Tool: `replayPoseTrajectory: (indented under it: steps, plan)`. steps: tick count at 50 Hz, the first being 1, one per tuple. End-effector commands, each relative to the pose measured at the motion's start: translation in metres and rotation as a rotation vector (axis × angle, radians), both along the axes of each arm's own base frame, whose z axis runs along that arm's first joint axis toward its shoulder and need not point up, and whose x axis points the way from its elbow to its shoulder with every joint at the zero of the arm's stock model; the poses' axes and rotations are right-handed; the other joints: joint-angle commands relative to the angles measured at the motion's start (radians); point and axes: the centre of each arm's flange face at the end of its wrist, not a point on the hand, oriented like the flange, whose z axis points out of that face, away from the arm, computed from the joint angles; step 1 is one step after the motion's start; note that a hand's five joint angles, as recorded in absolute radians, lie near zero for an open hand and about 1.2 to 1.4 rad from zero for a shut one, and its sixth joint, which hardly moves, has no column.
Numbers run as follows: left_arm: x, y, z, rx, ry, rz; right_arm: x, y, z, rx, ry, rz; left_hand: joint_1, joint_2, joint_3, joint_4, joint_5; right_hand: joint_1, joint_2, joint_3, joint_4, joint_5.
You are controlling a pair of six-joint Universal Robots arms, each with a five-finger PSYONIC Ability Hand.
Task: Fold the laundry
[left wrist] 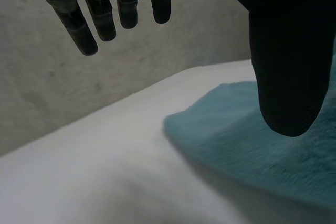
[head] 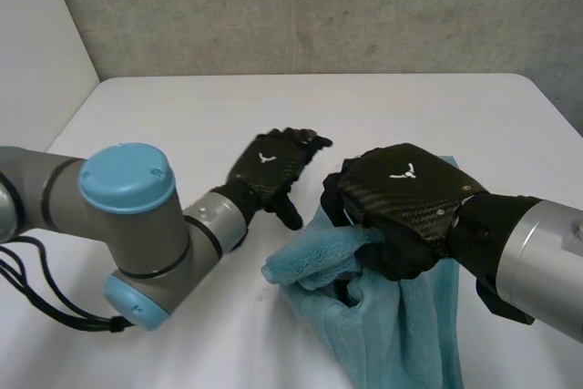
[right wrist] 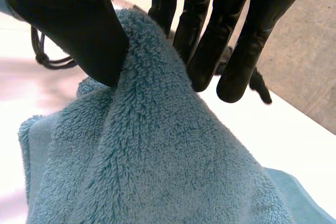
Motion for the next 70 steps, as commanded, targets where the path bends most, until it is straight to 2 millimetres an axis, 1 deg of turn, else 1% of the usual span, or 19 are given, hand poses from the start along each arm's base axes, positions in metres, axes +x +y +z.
replayPoseTrajectory:
  steps: [1,4,7,11,13,18,25,31,39,44,49,50,51,53,57,60,64,66,70]
  plan:
    - [-0.012,0.017,-0.009,0.144,0.073,-0.159,-0.007,-0.009,0.006,-0.042,-0.016,-0.048,0.081,0.073,0.063,0.072,0.062,0.469,0.233,0.217,0.208,0.260]
    - [-0.012,0.020,-0.010,0.158,0.069,-0.190,-0.011,-0.018,0.007,-0.052,-0.019,-0.077,0.081,0.073,0.063,0.072,0.062,0.469,0.233,0.217,0.208,0.260]
    - [-0.011,0.014,-0.005,0.141,0.078,-0.165,-0.016,-0.025,0.007,-0.053,-0.019,-0.102,0.081,0.073,0.063,0.072,0.062,0.469,0.233,0.217,0.208,0.260]
    - [0.002,-0.008,0.000,0.114,0.085,-0.049,-0.018,-0.028,0.008,-0.056,-0.020,-0.113,0.081,0.073,0.063,0.072,0.062,0.469,0.233,0.217,0.208,0.260]
    - [0.016,-0.025,0.004,0.101,0.087,0.052,-0.018,-0.028,0.008,-0.065,-0.015,-0.115,0.081,0.073,0.063,0.072,0.062,0.469,0.233,0.217,0.208,0.260]
    - [0.033,-0.035,0.010,0.096,0.085,0.148,-0.019,-0.030,0.010,-0.073,-0.022,-0.122,0.081,0.073,0.063,0.072,0.062,0.469,0.233,0.217,0.208,0.260]
    - [0.045,0.004,-0.006,0.231,0.010,0.110,-0.017,-0.031,0.013,-0.096,-0.044,-0.118,0.081,0.073,0.063,0.072,0.062,0.469,0.233,0.217,0.208,0.260]
    - [0.030,0.037,-0.008,0.255,0.003,0.021,-0.017,-0.028,0.013,-0.095,-0.045,-0.113,0.081,0.073,0.063,0.072,0.062,0.469,0.233,0.217,0.208,0.260]
    - [0.008,0.044,-0.008,0.299,0.061,-0.027,-0.020,-0.024,0.011,-0.085,-0.047,-0.119,0.084,0.076,0.066,0.074,0.065,0.469,0.233,0.217,0.208,0.260]
    - [-0.004,0.037,-0.015,0.329,0.089,-0.028,-0.021,-0.023,0.009,-0.068,-0.050,-0.123,0.154,0.146,0.136,0.145,0.135,0.469,0.233,0.217,0.208,0.260]
    - [-0.016,0.017,-0.025,0.321,0.109,0.013,-0.022,-0.018,0.007,-0.061,-0.047,-0.123,0.658,0.650,0.640,0.649,0.639,0.469,0.233,0.217,0.208,0.260]
    - [-0.018,0.010,-0.024,0.301,0.120,0.041,-0.023,-0.017,0.006,-0.058,-0.046,-0.123,0.976,0.968,0.958,0.967,0.957,0.469,0.233,0.217,0.208,0.260]
    - [-0.018,0.008,-0.024,0.290,0.124,0.056,-0.024,-0.017,0.005,-0.056,-0.045,-0.125,1.130,1.122,1.113,1.121,1.112,0.469,0.233,0.217,0.208,0.260]
    - [-0.017,0.002,-0.023,0.265,0.132,0.094,-0.026,-0.019,0.003,-0.050,-0.042,-0.137,1.196,1.188,1.178,1.187,1.177,0.469,0.233,0.217,0.208,0.260]
    - [-0.008,-0.009,-0.016,0.204,0.149,0.208,-0.037,-0.031,-0.001,-0.041,-0.032,-0.200,1.196,1.188,1.178,1.187,1.177,0.469,0.233,0.217,0.208,0.260]
    - [0.006,-0.015,-0.002,0.176,0.166,0.281,-0.046,-0.041,-0.003,-0.033,-0.034,-0.241,1.196,1.188,1.178,1.187,1.177,0.469,0.233,0.217,0.208,0.260]
    - [0.034,-0.017,0.031,0.127,0.205,0.333,-0.052,-0.047,0.002,-0.040,-0.063,-0.237,1.196,1.188,1.178,1.187,1.177,0.469,0.233,0.217,0.208,0.260]
    - [0.046,-0.008,0.050,0.100,0.226,0.335,-0.055,-0.052,0.007,-0.052,-0.082,-0.240,1.196,1.188,1.178,1.187,1.177,0.469,0.233,0.217,0.208,0.260]
    - [0.055,0.011,0.083,0.035,0.265,0.307,-0.061,-0.059,0.018,-0.080,-0.114,-0.272,1.196,1.188,1.178,1.187,1.177,0.469,0.233,0.217,0.208,0.260]
